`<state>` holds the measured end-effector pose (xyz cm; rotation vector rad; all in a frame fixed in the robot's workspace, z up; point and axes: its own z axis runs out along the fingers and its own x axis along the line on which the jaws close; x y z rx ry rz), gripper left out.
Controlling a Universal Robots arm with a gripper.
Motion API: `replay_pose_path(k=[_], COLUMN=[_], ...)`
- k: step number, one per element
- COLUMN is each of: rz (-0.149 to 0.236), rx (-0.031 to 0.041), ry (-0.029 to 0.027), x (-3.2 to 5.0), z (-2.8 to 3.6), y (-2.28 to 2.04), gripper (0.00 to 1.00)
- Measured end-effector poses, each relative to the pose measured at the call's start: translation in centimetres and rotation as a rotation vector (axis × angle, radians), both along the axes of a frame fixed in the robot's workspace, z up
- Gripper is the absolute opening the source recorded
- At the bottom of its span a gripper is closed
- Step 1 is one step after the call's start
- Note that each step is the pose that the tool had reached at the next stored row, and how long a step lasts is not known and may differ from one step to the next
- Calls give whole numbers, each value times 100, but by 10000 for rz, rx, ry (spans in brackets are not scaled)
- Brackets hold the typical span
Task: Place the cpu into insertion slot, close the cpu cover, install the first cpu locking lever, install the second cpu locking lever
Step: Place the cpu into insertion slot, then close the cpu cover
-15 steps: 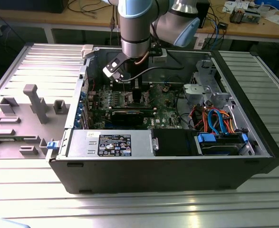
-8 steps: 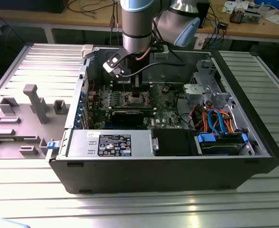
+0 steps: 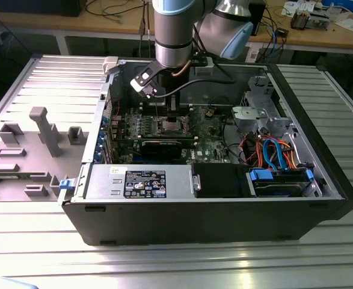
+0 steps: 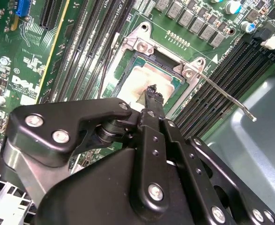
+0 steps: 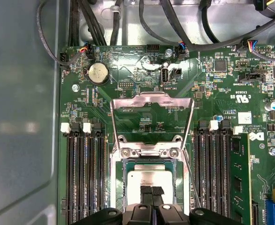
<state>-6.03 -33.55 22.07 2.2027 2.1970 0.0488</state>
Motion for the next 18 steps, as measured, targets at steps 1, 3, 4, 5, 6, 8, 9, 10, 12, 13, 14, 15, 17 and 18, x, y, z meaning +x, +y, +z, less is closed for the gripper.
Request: replay_pose_path(k=[1, 3, 4, 5, 6, 8, 9, 10, 12, 13, 14, 15, 17, 18], rz=[0, 0, 0, 0, 0, 0, 0, 0, 0, 0, 0, 0, 0, 0], rx=[0, 0, 0, 0, 0, 0, 0, 0, 0, -1, 1, 0, 0, 0], ry=[0, 0, 0, 0, 1, 1, 1, 1, 1, 2, 1, 1, 1, 2], x=[1, 2, 2, 2, 3, 3, 3, 4, 4, 4, 4, 4, 4, 4], z=[0, 0, 0, 0, 0, 0, 0, 0, 0, 1, 13, 28, 56, 67], y=[0, 0, 0, 0, 0, 0, 0, 0, 0, 0, 0, 0, 0, 0], gripper=[11, 11, 11, 11, 11, 11, 11, 11, 11, 11, 11, 11, 11, 11])
